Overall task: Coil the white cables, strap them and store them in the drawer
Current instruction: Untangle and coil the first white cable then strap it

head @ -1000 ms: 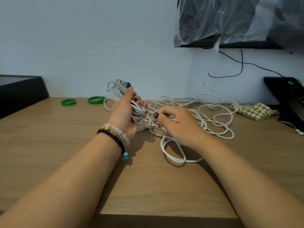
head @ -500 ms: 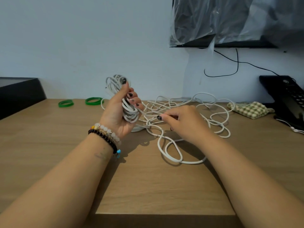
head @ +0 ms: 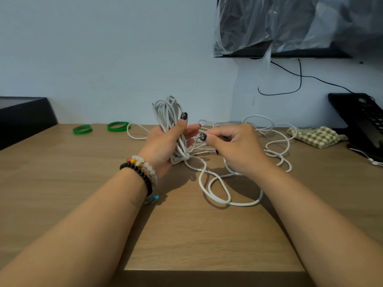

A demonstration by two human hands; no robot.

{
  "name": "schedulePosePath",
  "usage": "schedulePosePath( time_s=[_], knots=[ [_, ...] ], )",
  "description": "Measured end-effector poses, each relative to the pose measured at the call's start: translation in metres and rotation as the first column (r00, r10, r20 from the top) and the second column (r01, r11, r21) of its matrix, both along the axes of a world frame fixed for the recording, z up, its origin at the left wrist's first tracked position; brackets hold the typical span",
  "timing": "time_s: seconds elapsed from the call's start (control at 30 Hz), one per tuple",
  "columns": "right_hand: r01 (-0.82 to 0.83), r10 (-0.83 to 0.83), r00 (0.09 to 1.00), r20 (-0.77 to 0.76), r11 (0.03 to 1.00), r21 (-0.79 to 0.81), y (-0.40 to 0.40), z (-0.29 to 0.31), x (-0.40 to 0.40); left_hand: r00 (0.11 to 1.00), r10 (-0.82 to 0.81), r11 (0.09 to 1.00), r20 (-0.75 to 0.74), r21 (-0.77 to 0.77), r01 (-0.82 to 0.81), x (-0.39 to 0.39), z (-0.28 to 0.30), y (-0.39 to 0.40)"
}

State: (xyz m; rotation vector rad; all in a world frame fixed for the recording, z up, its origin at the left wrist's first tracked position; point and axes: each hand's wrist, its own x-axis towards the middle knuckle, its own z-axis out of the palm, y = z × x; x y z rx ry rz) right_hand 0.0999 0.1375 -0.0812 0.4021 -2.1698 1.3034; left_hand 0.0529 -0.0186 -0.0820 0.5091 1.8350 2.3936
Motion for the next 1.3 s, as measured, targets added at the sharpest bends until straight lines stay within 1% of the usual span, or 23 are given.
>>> schedulePosePath(
  time_s=[0.13,0.23,0.3,0.43,0.53,0.6,0.67,0.77,0.83,0.93,1.0,1.07,1.17,1.23,1.3],
  knots=[
    [-0.068,0.068,0.996,0.062,0.998,0.009,0.0,0.0,0.002,0.999,-0.011,0.988,-0.05,-0.151,0.004,0.004,-0.002,0.001],
    [-0.017,0.011,0.996,0.084,0.997,0.075,0.001,-0.001,0.002,0.99,-0.004,0.954,-0.139,-0.299,-0.038,0.009,-0.003,0.006],
    [0.044,-0.055,0.995,0.087,0.991,0.123,0.003,0.0,0.0,0.985,0.03,0.937,-0.17,-0.337,-0.087,0.008,-0.001,0.006],
    [0.151,-0.161,0.986,0.05,0.975,0.164,0.01,0.003,-0.003,0.973,0.167,0.94,-0.158,-0.273,-0.206,0.004,0.002,0.002],
    [0.208,-0.22,0.975,0.021,0.946,0.248,0.013,0.003,-0.002,0.962,0.232,0.934,-0.146,-0.244,-0.263,0.004,0.004,0.002],
    [0.243,-0.255,0.967,0.006,0.928,0.282,0.013,0.002,-0.002,0.97,0.213,0.941,-0.12,-0.243,-0.237,0.004,0.004,0.002],
    [0.263,-0.274,0.962,0.006,0.928,0.263,0.012,0.0,-0.002,0.988,0.124,0.957,-0.094,-0.253,-0.144,0.005,0.002,0.002],
    [0.246,-0.259,0.966,0.015,0.934,0.26,0.013,-0.001,-0.003,0.997,-0.01,0.958,-0.083,-0.287,-0.014,0.008,-0.004,0.004],
    [0.23,-0.246,0.969,0.034,0.938,0.258,0.013,-0.002,-0.004,0.997,-0.033,0.963,-0.074,-0.27,0.012,0.009,-0.006,0.005],
    [0.223,-0.236,0.971,0.038,0.951,0.215,0.011,-0.002,-0.003,0.997,-0.03,0.974,-0.07,-0.228,0.013,0.008,-0.006,0.005],
    [0.217,-0.228,0.973,0.03,0.952,0.215,0.009,-0.002,-0.004,0.999,-0.009,0.983,-0.053,-0.182,-0.001,0.006,-0.006,0.005],
    [0.226,-0.237,0.971,0.027,0.949,0.221,0.01,-0.002,-0.005,0.999,0.042,0.993,-0.01,-0.107,-0.043,0.004,-0.004,0.005],
    [0.263,-0.274,0.961,0.033,0.946,0.19,0.015,-0.001,-0.006,0.99,0.124,0.991,0.071,0.044,-0.127,-0.001,0.002,-0.001],
    [0.287,-0.295,0.955,0.019,0.94,0.183,0.016,-0.001,-0.006,0.989,0.121,0.987,0.082,0.097,-0.129,-0.004,0.004,-0.004],
    [0.278,-0.282,0.959,0.016,0.951,0.134,0.014,-0.001,-0.005,0.993,0.09,0.991,0.08,0.094,-0.097,-0.002,0.004,-0.002]
  ],
)
